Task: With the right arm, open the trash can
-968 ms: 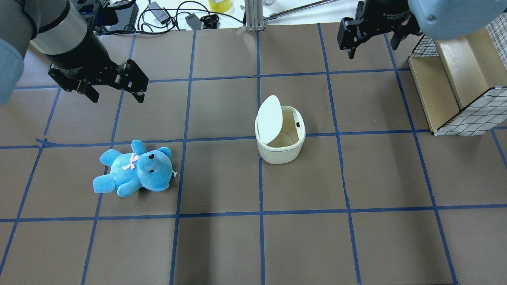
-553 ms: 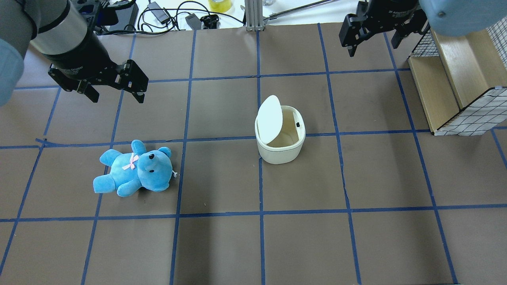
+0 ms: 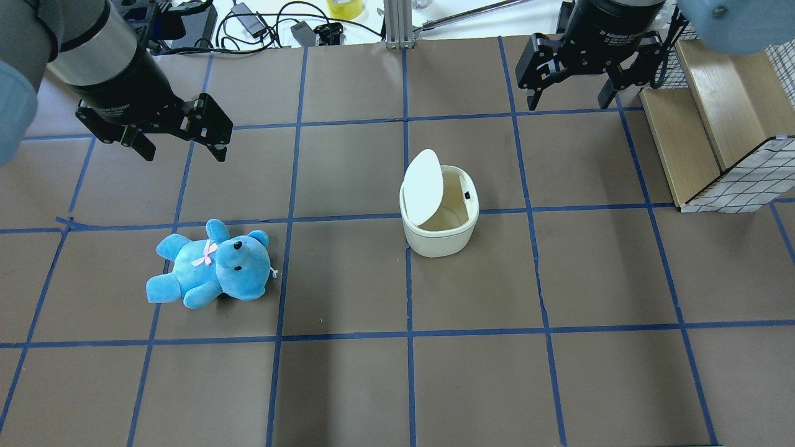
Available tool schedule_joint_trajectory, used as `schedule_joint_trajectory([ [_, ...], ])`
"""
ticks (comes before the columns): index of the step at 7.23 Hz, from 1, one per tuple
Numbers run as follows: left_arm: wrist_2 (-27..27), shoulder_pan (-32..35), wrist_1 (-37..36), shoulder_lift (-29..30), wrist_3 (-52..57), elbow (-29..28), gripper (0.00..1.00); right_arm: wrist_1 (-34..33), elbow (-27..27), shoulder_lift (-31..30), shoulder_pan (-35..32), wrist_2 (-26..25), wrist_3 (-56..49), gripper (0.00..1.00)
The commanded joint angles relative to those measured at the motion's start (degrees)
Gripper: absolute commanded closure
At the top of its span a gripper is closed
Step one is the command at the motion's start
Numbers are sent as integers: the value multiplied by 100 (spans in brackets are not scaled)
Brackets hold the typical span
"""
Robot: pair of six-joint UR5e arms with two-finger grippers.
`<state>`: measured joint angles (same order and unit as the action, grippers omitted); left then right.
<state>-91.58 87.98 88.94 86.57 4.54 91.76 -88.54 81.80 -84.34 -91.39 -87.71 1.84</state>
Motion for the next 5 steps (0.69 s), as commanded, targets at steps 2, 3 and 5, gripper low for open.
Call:
schedule_joint_trajectory([
  [2,0,0,0,0,3,0,0,109,-6,-12,8,-53,18,0],
  [3,0,0,0,0,3,0,0,118,-6,-12,8,-201,9,0],
  [5,0,0,0,0,-6,0,0,144,11,-12,8,-211,9,0],
])
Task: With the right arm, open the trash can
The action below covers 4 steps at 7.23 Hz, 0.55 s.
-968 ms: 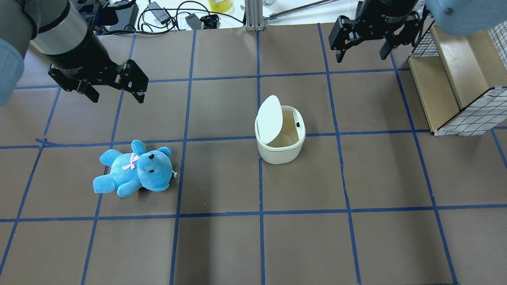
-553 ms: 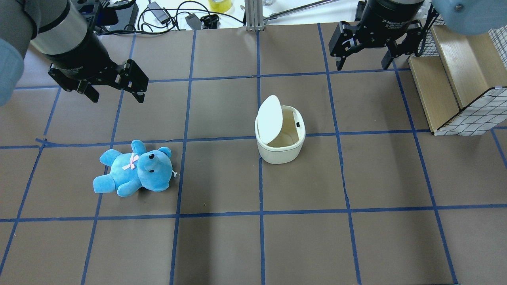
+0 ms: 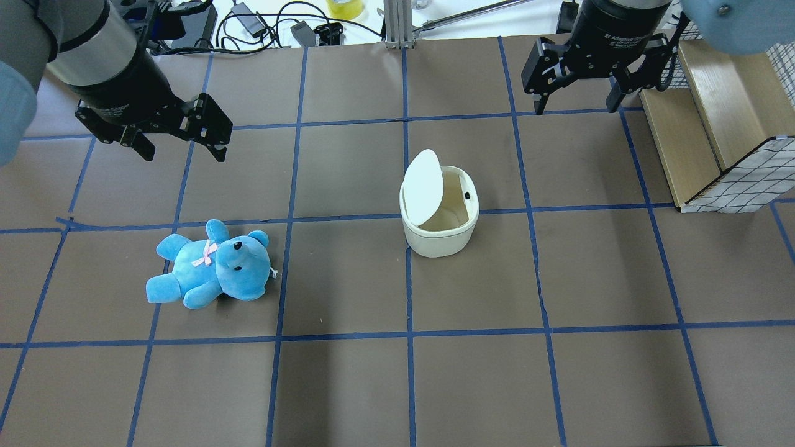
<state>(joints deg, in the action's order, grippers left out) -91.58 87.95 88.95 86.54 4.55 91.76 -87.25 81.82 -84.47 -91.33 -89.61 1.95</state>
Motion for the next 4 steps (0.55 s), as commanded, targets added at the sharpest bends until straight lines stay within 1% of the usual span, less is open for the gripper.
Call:
schedule_joint_trajectory([
  [1,0,2,0,3,2,0,0,137,-8,1,10,-39,8,0],
  [4,0,2,0,3,-7,0,0,199,-8,1,53,-48,25,0],
])
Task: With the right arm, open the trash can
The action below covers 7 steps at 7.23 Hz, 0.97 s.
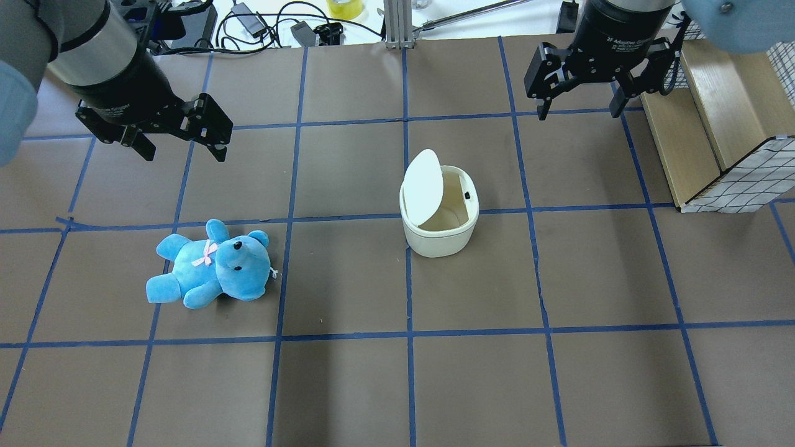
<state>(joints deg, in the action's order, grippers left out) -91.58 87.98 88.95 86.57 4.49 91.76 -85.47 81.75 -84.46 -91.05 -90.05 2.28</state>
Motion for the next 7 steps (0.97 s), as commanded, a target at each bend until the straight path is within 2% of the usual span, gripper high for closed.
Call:
schedule_joint_trajectory([
  [1,0,0,0,0,-1,0,0,22,-1,0,52,-4,-25,0],
  [7,0,0,0,0,-1,0,0,31,-1,0,122,5,-61,0],
])
